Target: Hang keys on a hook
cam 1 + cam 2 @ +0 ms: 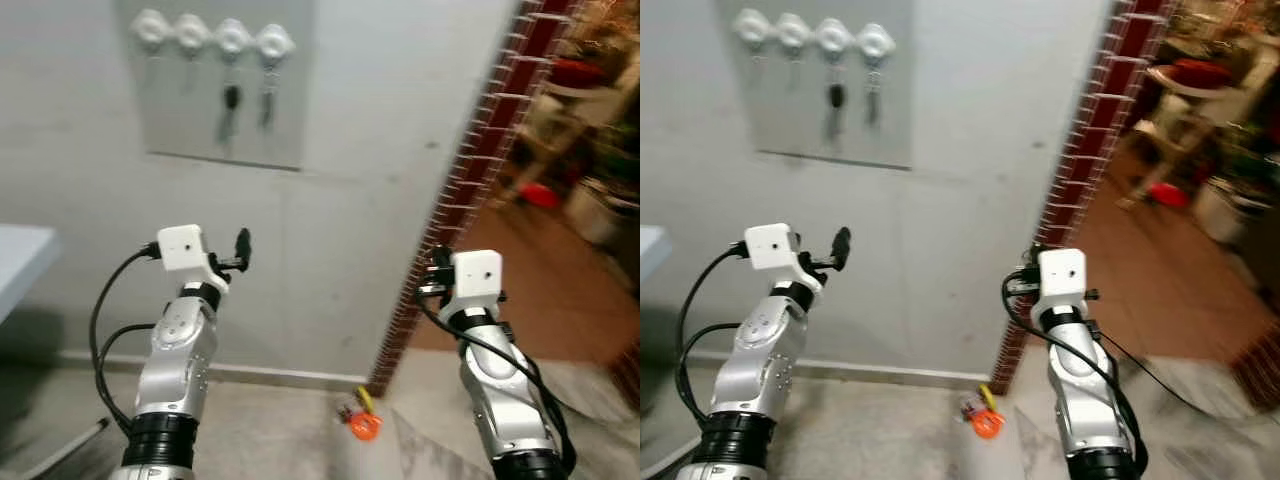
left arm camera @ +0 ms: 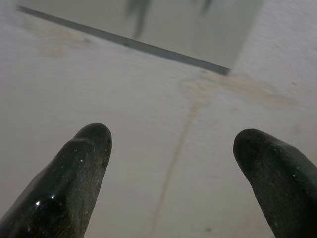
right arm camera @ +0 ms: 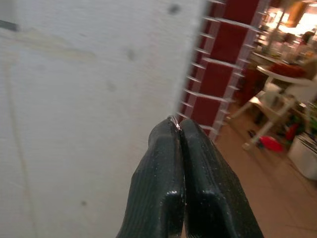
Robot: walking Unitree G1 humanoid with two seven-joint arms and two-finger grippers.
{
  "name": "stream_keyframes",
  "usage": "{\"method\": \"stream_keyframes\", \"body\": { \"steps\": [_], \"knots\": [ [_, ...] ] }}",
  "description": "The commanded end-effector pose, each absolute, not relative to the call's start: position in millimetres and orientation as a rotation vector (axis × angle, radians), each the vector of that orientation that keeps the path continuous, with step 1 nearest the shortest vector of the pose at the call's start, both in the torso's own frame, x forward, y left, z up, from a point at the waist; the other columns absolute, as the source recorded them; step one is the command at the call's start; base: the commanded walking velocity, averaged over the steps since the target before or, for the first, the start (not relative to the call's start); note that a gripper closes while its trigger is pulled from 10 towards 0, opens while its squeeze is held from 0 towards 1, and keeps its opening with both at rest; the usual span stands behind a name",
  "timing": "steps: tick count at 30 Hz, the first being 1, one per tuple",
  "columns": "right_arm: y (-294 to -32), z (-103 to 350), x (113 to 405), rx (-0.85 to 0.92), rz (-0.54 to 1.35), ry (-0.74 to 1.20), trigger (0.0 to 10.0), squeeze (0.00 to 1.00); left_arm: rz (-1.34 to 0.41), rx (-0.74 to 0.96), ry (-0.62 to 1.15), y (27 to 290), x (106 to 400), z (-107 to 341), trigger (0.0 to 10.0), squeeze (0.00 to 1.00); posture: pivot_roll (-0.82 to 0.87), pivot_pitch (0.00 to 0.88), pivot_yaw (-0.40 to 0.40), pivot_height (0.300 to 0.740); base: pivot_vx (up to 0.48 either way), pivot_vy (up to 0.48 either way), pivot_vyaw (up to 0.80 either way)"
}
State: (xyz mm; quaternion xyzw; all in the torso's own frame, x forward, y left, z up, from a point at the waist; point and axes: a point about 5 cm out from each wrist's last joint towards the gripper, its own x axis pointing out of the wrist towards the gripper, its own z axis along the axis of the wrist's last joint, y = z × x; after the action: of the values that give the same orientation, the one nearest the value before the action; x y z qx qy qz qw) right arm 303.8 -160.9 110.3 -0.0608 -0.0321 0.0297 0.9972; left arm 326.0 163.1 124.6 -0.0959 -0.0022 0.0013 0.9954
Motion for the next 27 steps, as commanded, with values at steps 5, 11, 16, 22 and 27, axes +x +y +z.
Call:
{"method": "stream_keyframes", "body": {
  "steps": [5,11,16,22,27],
  "knots": [
    [-162.9,118.8,306.6,-0.108,0.047,-0.090,10.0,0.00,-0.012,-0.191,0.004,159.9,328.6,125.5,10.0,0.00,0.01,0.000,-0.043,0.740,0.000,0.000,0.00],
    [-163.7,119.4,305.4,-0.109,0.032,-0.093,10.0,0.00,-0.026,-0.189,0.012,156.8,330.6,125.2,10.0,0.00,0.00,0.000,-0.034,0.740,0.000,0.000,0.00],
    [-165.4,119.3,304.4,-0.103,0.013,-0.095,10.0,0.00,-0.028,-0.190,0.021,156.8,332.0,124.9,10.0,0.00,-0.01,0.000,-0.029,0.740,0.000,0.000,0.00],
    [-167.9,117.3,304.1,-0.070,-0.014,-0.085,10.0,0.00,-0.030,-0.193,0.024,158.0,332.8,125.5,10.0,0.00,0.00,0.000,-0.016,0.740,0.000,0.000,0.00],
    [-167.9,115.4,302.2,-0.051,-0.029,-0.081,10.0,0.00,-0.040,-0.201,0.024,159.3,332.7,126.5,10.0,0.00,-0.01,0.000,-0.004,0.740,0.000,0.000,0.00]
  ]
}}
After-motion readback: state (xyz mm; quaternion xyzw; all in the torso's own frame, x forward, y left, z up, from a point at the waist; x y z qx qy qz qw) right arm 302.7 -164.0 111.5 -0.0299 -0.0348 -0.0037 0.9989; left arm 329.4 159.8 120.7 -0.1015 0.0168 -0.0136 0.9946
